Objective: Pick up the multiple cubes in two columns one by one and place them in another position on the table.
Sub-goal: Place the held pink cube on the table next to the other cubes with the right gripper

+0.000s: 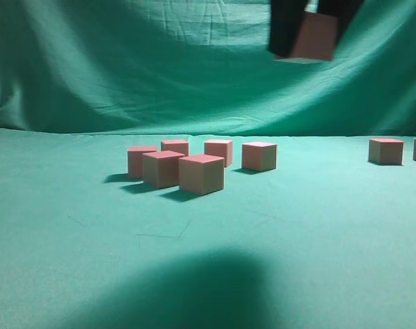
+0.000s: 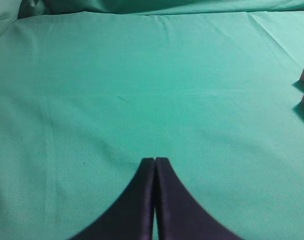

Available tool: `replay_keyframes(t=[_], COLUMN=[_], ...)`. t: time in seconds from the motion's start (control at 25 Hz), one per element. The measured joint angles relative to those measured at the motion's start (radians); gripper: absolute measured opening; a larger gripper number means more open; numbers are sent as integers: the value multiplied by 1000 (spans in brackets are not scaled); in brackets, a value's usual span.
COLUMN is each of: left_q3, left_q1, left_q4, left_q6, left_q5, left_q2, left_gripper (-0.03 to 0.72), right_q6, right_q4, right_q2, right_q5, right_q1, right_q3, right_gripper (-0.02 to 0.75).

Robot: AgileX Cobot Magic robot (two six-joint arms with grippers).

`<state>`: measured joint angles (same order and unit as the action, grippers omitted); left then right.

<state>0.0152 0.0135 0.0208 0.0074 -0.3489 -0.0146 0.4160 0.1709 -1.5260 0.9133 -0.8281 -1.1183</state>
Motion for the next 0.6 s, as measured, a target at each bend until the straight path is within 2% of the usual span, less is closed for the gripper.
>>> replay_keyframes(t=[0.16, 0.6], left_q3=[0, 0], left_q1=[0, 0], left_q4=[0, 0], left_q6=[0, 0], left_q5=[0, 0], left_q2=[0, 0], left_gripper=[0, 0], right_q6=[47, 136], right_q4=[0, 54], right_q2=[-8, -192], right_q5=[-67, -153], right_q1=[-67, -79], right_q3=[2, 2], right_gripper=[260, 260])
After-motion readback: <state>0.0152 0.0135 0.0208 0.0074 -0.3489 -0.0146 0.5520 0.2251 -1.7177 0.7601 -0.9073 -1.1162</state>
